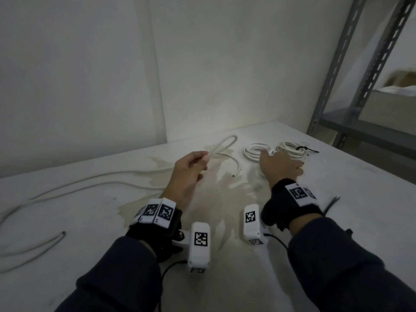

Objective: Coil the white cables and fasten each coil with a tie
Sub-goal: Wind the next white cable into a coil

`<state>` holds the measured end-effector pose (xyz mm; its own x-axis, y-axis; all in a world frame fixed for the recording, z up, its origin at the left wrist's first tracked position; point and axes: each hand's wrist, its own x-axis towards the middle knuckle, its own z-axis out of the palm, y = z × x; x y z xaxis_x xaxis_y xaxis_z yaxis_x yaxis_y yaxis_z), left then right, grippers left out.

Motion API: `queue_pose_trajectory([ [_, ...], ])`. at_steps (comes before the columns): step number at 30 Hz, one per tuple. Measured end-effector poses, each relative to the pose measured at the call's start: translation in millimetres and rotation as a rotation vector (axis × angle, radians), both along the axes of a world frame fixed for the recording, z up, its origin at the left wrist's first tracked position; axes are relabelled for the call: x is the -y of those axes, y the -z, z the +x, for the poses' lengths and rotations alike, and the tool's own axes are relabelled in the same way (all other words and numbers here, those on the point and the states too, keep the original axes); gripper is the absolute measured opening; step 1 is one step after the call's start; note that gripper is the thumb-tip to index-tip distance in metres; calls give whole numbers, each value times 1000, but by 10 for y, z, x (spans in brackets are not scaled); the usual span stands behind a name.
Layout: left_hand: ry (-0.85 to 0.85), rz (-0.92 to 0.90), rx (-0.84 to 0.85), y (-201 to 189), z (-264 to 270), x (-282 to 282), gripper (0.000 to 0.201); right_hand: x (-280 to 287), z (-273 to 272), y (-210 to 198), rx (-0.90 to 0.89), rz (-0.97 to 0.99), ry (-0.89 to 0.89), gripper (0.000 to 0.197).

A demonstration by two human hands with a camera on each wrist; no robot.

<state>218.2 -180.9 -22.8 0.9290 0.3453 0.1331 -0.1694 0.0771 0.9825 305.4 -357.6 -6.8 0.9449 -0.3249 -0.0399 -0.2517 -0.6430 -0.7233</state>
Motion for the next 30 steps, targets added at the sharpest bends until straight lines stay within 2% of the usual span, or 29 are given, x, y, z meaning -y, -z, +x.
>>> queue_pose_trajectory([
  [2, 89, 206, 3, -21, -107, 25, 6, -227, -106, -71, 86, 452, -240, 46],
  [4, 196, 341, -24, -40, -237, 61, 7, -408, -307, -163, 5, 969, -372, 24],
  [5, 240, 359, -62, -53, -303, 71, 8, -464, -390, -207, 13, 1091, -408, 15],
  [7, 233, 292, -164, -93, -425, 40, 20, -509, -563, -308, 38, 1070, -535, 30],
  [8, 198, 176, -231, -122, -484, -11, 34, -497, -642, -356, 17, 1028, -669, 35],
  [10, 181, -201, -329, -199, -607, -164, 60, -399, -826, -466, -152, 970, -1031, 36],
  [13, 193, -701, -276, -325, -811, -416, 89, -239, -1133, -644, -488, 827, -1445, 31],
  [15, 247, -822, -225, -424, -945, -500, 100, -219, -1320, -718, -594, 625, -1585, 28],
  [17, 318, -817, -179, -522, -1042, -509, 96, -259, -1503, -743, -645, 410, -1662, 29],
  [18, 313, -827, -141, -568, -1073, -507, 86, -280, -1583, -731, -657, 332, -1688, 30],
  [20, 219, -960, -22, -673, -1142, -493, 54, -276, -1698, -700, -614, 218, -1686, 36],
  [22, 28, -1044, 66, -777, -1241, -512, 35, -223, -1755, -644, -444, 194, -1582, 49],
  [24, -123, -1003, 109, -842, -1367, -594, 33, -146, -1757, -555, -269, 377, -1395, 63],
  [26, -151, -878, 115, -875, -1537, -701, 24, -111, -1755, -488, -117, 563, -1222, 64],
  [28, -111, -720, 137, -918, -1738, -802, 18, -146, -1784, -471, 65, 472, -1088, 51],
  [30, -103, -620, 164, -978, -1915, -928, 33, -238, -1774, -430, 217, 304, -944, 40],
])
